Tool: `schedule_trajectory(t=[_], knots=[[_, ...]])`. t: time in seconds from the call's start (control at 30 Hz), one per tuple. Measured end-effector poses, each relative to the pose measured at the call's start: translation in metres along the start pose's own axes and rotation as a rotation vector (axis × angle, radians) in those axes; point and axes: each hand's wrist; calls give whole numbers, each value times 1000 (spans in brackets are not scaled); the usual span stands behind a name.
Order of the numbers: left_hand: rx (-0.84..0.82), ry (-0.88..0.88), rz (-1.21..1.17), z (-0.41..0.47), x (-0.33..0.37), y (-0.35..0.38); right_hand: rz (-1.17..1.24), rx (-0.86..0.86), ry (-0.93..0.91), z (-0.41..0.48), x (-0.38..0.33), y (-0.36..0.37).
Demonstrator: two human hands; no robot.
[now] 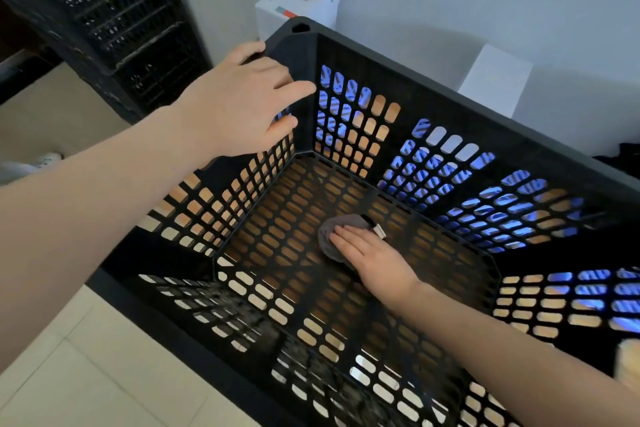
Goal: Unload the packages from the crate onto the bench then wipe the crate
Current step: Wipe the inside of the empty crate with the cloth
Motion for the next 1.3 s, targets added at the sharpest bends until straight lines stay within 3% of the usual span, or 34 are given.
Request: schedule_trajectory(t=[0.1, 0.3, 0.4, 0.47, 0.53, 0.67, 0.77, 0.87, 1.0, 1.1, 1.3], knots=[[4, 1, 12, 1, -1, 0, 22, -103, 57, -5, -5, 15], [-30, -12, 56, -1, 0, 0, -104, -197, -135, -80, 23, 30], [4, -30, 20, -3, 6, -2, -112, -197, -129, -86, 26, 16], [53, -102, -46, -1, 18, -3, -38, -163, -26, -74, 23, 7], [92, -168, -115, 7, 37, -4, 41, -11, 133, -58, 28, -4], [201, -109, -205, 39, 71, -9, 157, 113, 382, -50, 55, -21], [282, -40, -259, 60, 79, -10, 175, 76, 528, -47, 70, -23], [272, 13, -262, 69, 81, -1, 268, -87, 644, -36, 70, -14], [225, 15, -261, 73, 84, 14, 311, -148, 584, -37, 48, 1], [235, 17, -277, 77, 84, 16, 266, -101, 371, -59, 23, 18], [256, 27, -345, 78, 88, 19, 342, -561, 71, -103, -41, 21]])
Point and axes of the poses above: each hand's wrist, its own z-axis towards the middle knuckle, its own y-axis out of the palm, x = y × z, and after that the axes turned 12 degrees about -x, right-handed
